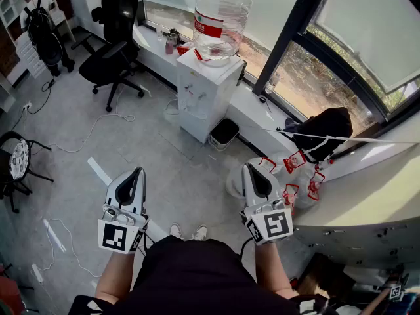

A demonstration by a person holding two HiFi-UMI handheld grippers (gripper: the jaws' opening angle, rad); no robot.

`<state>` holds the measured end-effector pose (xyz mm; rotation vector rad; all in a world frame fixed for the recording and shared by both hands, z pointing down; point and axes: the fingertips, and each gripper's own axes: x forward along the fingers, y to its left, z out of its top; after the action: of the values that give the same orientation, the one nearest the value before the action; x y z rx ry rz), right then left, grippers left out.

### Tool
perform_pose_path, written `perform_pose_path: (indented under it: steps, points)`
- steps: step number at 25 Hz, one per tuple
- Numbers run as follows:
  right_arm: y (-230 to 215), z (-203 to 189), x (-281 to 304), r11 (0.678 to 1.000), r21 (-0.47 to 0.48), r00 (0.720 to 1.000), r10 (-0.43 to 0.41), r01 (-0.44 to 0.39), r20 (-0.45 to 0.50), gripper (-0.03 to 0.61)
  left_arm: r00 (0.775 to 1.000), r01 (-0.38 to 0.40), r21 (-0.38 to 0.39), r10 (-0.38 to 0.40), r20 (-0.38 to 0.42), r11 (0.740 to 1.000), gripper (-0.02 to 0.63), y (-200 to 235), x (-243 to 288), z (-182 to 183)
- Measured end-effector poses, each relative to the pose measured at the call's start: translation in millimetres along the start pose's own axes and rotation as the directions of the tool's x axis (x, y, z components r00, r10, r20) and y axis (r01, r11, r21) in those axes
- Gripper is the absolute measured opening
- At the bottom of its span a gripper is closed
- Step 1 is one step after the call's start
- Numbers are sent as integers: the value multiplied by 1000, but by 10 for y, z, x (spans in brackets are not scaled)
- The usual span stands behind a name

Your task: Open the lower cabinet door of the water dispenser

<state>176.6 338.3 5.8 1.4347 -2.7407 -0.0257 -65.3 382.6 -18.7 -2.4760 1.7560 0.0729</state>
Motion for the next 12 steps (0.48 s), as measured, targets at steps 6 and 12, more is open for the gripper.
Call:
perform_pose_path:
  steps: [6,12]
  points:
    - [8,-12,-15,999,35,999,41,-41,10,5,1000,0,10,0,-2,1000,6,-39,9,5]
    - [41,-57,-19,994,45,995,103,-103,0,5,1000,10,6,-10,-4,1000,6,-129,93,16]
